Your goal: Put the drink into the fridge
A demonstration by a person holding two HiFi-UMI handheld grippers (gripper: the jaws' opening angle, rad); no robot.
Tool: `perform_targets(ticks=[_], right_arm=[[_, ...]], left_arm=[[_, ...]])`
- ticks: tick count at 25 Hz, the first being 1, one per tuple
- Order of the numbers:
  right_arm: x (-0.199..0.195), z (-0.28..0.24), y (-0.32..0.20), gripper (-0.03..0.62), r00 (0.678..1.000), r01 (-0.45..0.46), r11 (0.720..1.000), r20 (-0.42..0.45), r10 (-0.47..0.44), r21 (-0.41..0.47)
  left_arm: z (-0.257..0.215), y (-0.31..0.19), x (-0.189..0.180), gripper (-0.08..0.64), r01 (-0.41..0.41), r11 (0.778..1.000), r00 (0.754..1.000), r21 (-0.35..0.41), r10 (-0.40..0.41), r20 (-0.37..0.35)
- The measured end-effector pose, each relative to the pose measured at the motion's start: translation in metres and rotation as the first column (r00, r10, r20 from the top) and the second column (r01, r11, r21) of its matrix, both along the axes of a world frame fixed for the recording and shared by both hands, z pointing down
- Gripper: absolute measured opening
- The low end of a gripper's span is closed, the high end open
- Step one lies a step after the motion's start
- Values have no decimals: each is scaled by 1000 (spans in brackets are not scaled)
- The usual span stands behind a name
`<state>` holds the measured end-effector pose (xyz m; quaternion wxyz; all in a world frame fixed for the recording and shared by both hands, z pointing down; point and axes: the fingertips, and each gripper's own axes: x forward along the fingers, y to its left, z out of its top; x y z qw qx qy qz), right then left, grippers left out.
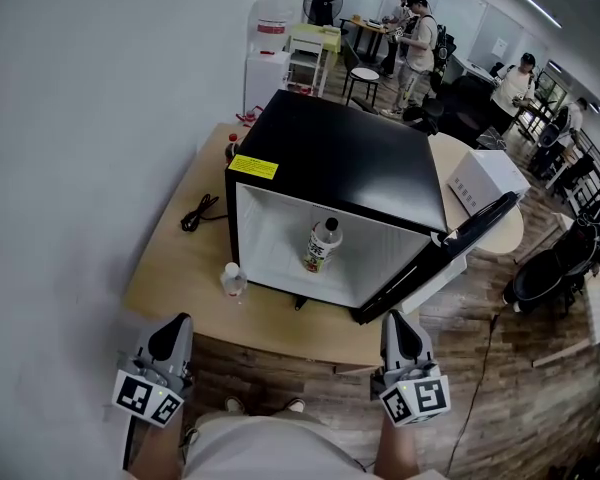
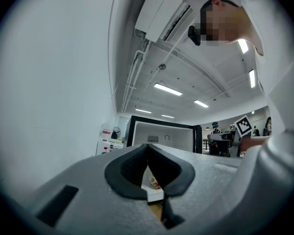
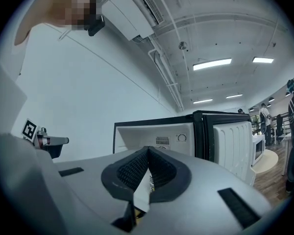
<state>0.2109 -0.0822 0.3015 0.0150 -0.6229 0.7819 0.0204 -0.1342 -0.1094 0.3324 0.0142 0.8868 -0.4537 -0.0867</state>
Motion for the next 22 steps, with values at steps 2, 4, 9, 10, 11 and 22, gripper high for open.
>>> perform_targets(ticks=[2, 4, 9, 10, 11, 22], right_arm=[[-2, 1, 1, 3, 1000, 1, 1000, 2, -1, -4], [-3, 3, 1, 3, 1000, 2, 1000, 2, -2, -7], [-8, 11, -2, 3, 1000, 10, 1000, -7, -11, -19], [-10, 12, -2, 3, 1000, 14, 1000, -10, -14, -22], [-10, 14, -3, 3, 1000, 17, 1000, -14, -17, -25], [0, 18, -8, 3, 1000, 19, 999, -19, -20, -33]], left_arm=[[1, 0, 0, 14, -5, 1000, 1000, -4, 5, -1], [2, 0, 1, 14, -12, 1000, 1000, -5, 12, -3], [14, -2, 4, 14, -22, 1000, 1000, -21, 21, -14], [17, -2, 3, 14, -18, 999, 1000, -26, 17, -20], [19, -3, 4, 14, -16, 999, 1000, -29, 16, -24], [19, -5, 21, 14, -28, 999, 1000, -23, 27, -14]])
